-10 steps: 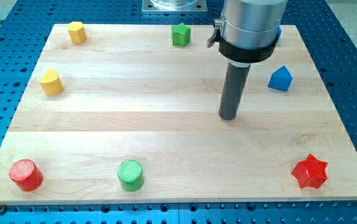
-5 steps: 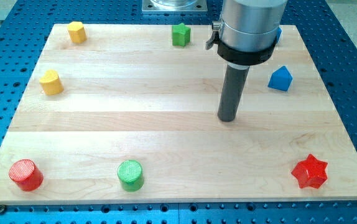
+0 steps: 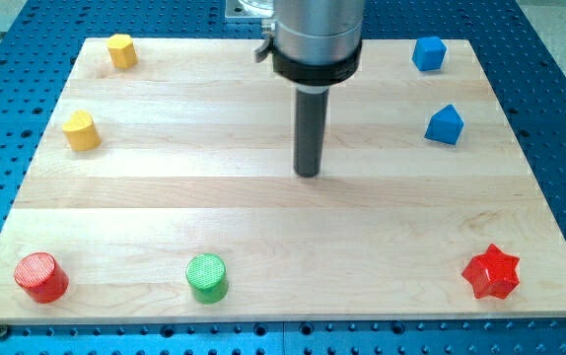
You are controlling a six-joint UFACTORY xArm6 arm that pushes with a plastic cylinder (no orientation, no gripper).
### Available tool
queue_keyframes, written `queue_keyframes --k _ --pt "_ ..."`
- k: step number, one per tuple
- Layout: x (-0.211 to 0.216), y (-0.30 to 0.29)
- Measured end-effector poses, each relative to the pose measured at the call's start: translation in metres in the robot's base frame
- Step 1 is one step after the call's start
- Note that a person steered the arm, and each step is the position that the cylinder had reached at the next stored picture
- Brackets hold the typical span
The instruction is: Place your arm at the right of the cube
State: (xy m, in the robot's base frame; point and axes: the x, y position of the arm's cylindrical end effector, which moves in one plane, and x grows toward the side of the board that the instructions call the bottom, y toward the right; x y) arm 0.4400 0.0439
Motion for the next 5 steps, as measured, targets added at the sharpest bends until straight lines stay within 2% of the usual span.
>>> queue_keyframes --k 1,2,5 --pt "-0.021 0.029" --pt "-0.029 0.031" --pt "-0.038 0.059"
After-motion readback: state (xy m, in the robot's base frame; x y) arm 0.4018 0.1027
